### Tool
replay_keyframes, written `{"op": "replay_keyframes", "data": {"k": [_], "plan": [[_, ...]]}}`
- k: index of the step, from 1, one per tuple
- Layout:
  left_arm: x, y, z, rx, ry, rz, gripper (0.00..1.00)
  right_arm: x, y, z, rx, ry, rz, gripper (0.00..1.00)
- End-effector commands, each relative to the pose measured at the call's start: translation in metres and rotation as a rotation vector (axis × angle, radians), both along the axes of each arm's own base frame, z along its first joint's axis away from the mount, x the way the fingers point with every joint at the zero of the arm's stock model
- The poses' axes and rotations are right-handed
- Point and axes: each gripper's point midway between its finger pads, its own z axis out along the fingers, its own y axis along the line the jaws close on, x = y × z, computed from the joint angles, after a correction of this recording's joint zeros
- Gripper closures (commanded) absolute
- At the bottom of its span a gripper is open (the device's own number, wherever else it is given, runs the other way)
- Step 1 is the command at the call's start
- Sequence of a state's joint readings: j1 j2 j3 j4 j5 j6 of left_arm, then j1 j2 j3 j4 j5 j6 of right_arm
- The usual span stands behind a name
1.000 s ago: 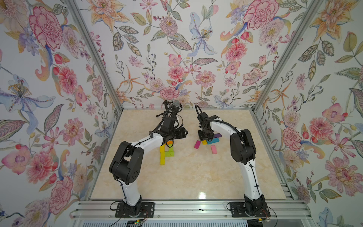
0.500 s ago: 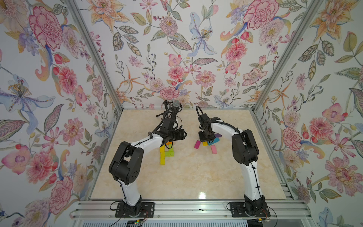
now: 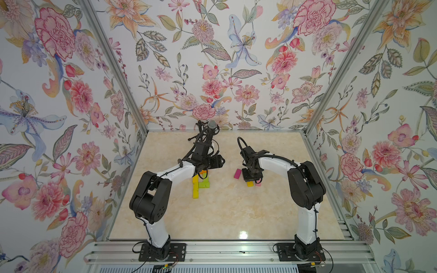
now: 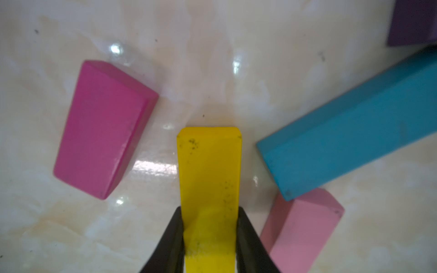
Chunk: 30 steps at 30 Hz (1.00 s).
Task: Assemble the letter p with building blocks
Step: Place the building block at the center of the board.
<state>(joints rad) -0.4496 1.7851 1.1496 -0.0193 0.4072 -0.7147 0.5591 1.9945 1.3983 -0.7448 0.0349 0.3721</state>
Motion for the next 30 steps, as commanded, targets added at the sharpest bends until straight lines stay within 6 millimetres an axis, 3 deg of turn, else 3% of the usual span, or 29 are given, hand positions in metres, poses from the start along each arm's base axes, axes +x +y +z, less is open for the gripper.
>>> {"op": "replay_keyframes", "data": {"k": [1, 13, 19, 21, 22, 23, 24, 29, 30], "plan": [[0.003, 0.002, 0.011, -0.026, -0.031, -0.004, 0.3, -0.017, 0.005, 0.009, 0.024, -0.023, -0.036, 0.79], [0.004, 0.0, 0.029, -0.029, -0.065, -0.028, 0.3, -0.094, 0.022, 0.009, 0.006, -0.04, -0.069, 0.79], [0.008, -0.009, 0.045, -0.03, -0.086, -0.059, 0.3, -0.109, 0.029, 0.003, -0.01, -0.07, -0.08, 0.74], [0.009, -0.011, 0.048, -0.028, -0.094, -0.064, 0.3, -0.104, 0.033, 0.007, -0.007, -0.1, -0.07, 0.68], [0.008, -0.01, 0.048, -0.027, -0.094, -0.064, 0.3, -0.1, 0.036, 0.012, -0.006, -0.121, -0.062, 0.59], [0.009, -0.01, 0.048, -0.025, -0.094, -0.062, 0.3, -0.095, 0.038, 0.02, 0.001, -0.146, -0.058, 0.44], [0.008, -0.01, 0.047, -0.024, -0.092, -0.062, 0.3, -0.09, 0.04, 0.03, 0.011, -0.18, -0.054, 0.37], [0.006, -0.006, 0.043, -0.014, -0.084, -0.05, 0.3, -0.065, 0.037, 0.078, 0.05, -0.304, -0.045, 0.22], [0.006, -0.006, 0.043, -0.012, -0.083, -0.047, 0.3, -0.059, 0.032, 0.086, 0.063, -0.313, -0.05, 0.02]]}}
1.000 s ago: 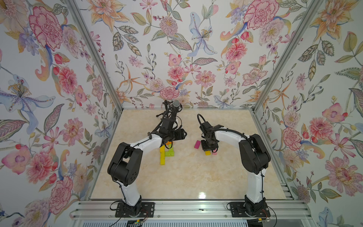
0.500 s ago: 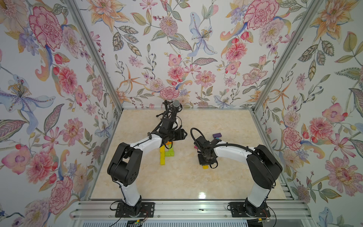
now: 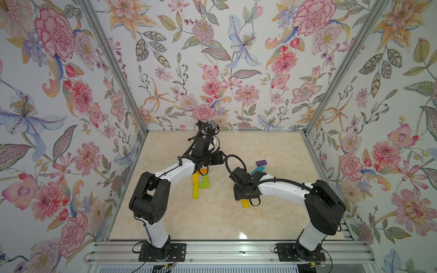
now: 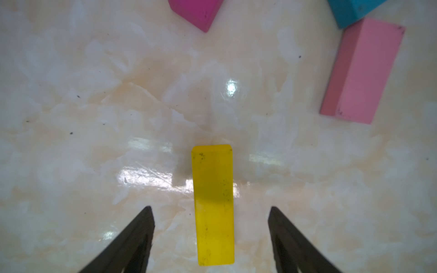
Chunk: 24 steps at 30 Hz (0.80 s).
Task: Assemble the letter p with building blocks
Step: Place the building block at the center of the board, then adjust the building block at the center of the board.
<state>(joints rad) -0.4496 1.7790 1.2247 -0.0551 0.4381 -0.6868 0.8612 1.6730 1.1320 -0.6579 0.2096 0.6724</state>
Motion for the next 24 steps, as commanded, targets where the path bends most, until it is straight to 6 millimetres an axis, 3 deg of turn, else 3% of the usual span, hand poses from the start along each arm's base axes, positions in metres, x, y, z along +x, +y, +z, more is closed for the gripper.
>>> {"op": "replay_keyframes", "data": {"k": [1, 5, 7, 10, 15, 18, 20, 24], "plan": [[-0.001, 0.003, 0.017, 0.01, -0.038, -0.005, 0.3, 0.03, -0.016, 0.047, 0.037, -0.123, -0.033, 0.0], [-0.002, -0.003, 0.025, 0.013, -0.045, -0.019, 0.31, 0.061, -0.069, 0.068, 0.032, -0.175, -0.122, 0.0], [-0.003, -0.011, 0.03, 0.015, -0.049, -0.035, 0.31, 0.078, -0.103, 0.075, 0.015, -0.2, -0.172, 0.0], [-0.005, -0.029, 0.032, 0.001, -0.048, -0.06, 0.31, 0.098, -0.134, 0.078, 0.011, -0.207, -0.192, 0.0], [-0.003, -0.065, 0.026, -0.034, -0.022, -0.119, 0.37, 0.123, -0.149, 0.051, 0.088, -0.117, -0.174, 0.0], [-0.009, -0.086, 0.019, -0.035, -0.008, -0.155, 0.43, 0.139, -0.157, 0.033, 0.093, -0.086, -0.197, 0.06], [-0.015, -0.098, 0.012, -0.033, 0.008, -0.172, 0.47, 0.151, -0.159, 0.024, 0.121, -0.067, -0.205, 0.15], [-0.03, -0.116, -0.006, -0.04, 0.043, -0.19, 0.65, 0.174, -0.156, 0.008, 0.206, -0.025, -0.204, 0.36]]}}
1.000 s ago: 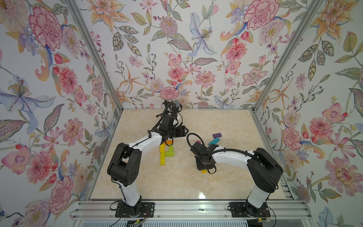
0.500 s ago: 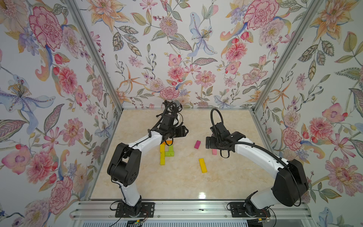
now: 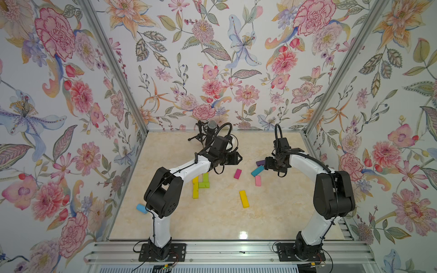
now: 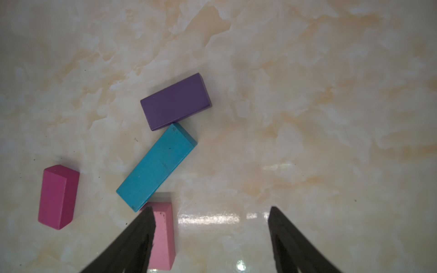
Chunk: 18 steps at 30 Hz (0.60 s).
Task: Assemble the letter p with building blocks
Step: Adjust the building block at the center of the board.
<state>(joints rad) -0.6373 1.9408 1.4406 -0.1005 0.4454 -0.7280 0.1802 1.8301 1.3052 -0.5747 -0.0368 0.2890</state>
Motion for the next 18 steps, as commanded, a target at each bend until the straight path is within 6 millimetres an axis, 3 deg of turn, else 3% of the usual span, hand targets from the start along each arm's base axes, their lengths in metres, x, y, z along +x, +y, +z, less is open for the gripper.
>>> {"op": "replay_keyframes", "data": {"k": [1, 7, 10, 12, 13, 18], "plan": [[-0.013, -0.019, -0.012, -0.009, 0.027, -0.029, 0.7, 0.024, 0.01, 0.003, 0.099, -0.025, 0.03, 0.41], [-0.035, -0.045, -0.033, 0.023, 0.056, -0.055, 0.9, 0.037, 0.011, -0.015, 0.122, 0.006, 0.024, 0.57], [-0.037, -0.049, -0.047, 0.04, 0.074, -0.053, 0.95, 0.039, 0.014, -0.026, 0.171, 0.033, 0.027, 0.73], [-0.037, -0.05, -0.055, 0.054, 0.084, -0.055, 1.0, 0.039, 0.014, -0.032, 0.179, 0.044, 0.028, 0.76], [-0.037, -0.049, -0.06, 0.064, 0.087, -0.053, 1.0, 0.038, 0.015, -0.035, 0.184, 0.051, 0.031, 0.82], [-0.035, -0.055, -0.078, 0.094, 0.105, -0.062, 1.0, 0.039, 0.019, -0.043, 0.209, 0.065, 0.033, 0.84]]}}
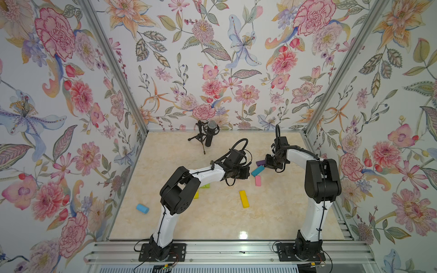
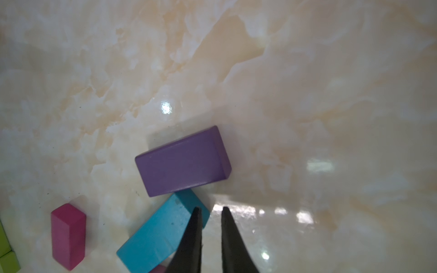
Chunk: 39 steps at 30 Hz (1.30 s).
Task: Assemble the letter p with building blocks
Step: Adjust the building block at the center of the board.
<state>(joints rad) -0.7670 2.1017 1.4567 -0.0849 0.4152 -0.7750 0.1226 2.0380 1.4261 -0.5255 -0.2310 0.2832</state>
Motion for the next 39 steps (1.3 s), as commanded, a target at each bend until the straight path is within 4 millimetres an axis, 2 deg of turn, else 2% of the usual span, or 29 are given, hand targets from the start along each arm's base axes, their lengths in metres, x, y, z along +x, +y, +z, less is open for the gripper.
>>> {"op": "replay_keyframes", "data": {"k": [1, 7, 11, 22, 28, 39], "plan": [[0.009, -0.006, -0.005, 0.014, -0.011, 0.016, 1.0, 0.005, 0.008, -0.005, 0.047, 0.005, 0.017, 0.84], [0.016, -0.011, -0.021, 0.06, 0.001, 0.015, 1.0, 0.004, 0.013, -0.015, 0.058, 0.027, 0.025, 0.85], [0.019, -0.005, -0.035, 0.129, 0.009, 0.024, 1.0, -0.002, 0.017, -0.019, 0.068, 0.041, 0.033, 0.85], [0.016, -0.001, -0.051, 0.162, 0.03, 0.017, 1.0, -0.026, 0.032, -0.023, 0.068, 0.062, 0.053, 0.85], [0.021, 0.0, -0.053, 0.162, 0.029, 0.021, 1.0, -0.041, 0.041, -0.023, 0.063, 0.073, 0.066, 0.85], [0.059, 0.016, -0.041, 0.132, 0.003, 0.093, 1.0, -0.044, 0.054, -0.029, 0.069, 0.084, 0.075, 0.85]]}}
